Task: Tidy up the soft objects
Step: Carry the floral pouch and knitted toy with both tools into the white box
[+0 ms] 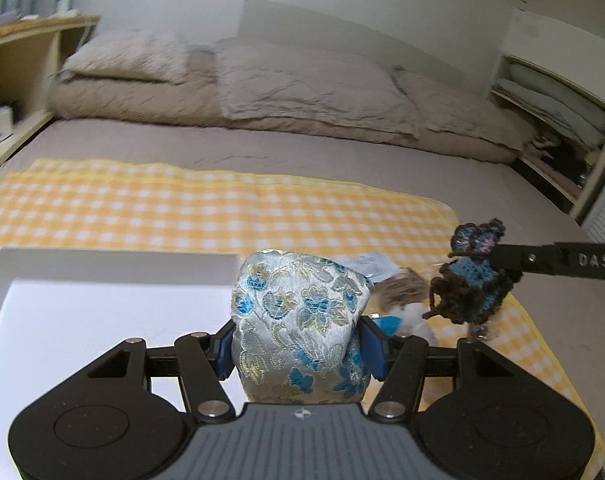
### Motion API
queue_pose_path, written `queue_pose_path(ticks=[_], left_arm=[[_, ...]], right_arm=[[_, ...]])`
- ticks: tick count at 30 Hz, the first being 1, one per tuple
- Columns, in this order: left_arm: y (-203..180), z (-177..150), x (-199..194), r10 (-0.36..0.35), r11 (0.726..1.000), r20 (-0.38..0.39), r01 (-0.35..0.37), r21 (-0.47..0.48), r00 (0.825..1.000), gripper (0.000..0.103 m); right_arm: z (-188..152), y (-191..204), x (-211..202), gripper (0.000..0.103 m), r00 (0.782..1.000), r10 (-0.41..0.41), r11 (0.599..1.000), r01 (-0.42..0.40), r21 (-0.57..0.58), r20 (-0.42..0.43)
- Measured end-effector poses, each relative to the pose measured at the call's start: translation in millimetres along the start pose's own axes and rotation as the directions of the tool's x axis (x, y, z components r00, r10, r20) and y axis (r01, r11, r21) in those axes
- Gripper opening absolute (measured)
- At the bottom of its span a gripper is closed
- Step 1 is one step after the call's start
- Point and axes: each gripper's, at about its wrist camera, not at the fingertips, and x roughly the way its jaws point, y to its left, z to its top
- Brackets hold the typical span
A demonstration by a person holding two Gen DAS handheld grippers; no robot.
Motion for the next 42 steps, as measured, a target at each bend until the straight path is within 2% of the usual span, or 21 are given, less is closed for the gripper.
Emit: queue_pose_path(ticks=[8,15,24,32,37,42], left_arm=[[46,-12,-8,0.066,0.994,-0.086,-0.072,-0.077,0.994,0.061],[80,-29,-5,0.114,0.987,-0.191,-0.133,-0.091,0.975,0.061],[112,-47,-3,0.170,0.977,-0.260,-0.198,-0.085,0.951,0.061],[122,-54,10,0.172,0.978,-0.312,-0.200,-0.058,0.934,0.061],[126,-54,12,0.170,0.979,-0.324,-0.198,-0.054,0.930,0.061],[124,-56,18,0.153,0.983,-0.342,-0.177,-0.042,0.927,0.061]], right_arm=[[-5,40,7,0.010,0.996,0.079,0.996,-0.081,-0.049,-0.026],[-11,70,16,0.010,0.989,0.135,0.986,-0.140,-0.090,-0.062],[-20,110,30,0.010,0.969,0.209,0.962,-0.228,-0.148,-0.131],[-38,145,47,0.010,0.932,0.263,0.923,-0.319,-0.215,-0.249],[-54,162,66,0.010,0.898,0.258,0.901,-0.357,-0.248,-0.356],[-68,173,79,0.010,0.872,0.240,0.878,-0.382,-0.288,-0.426]])
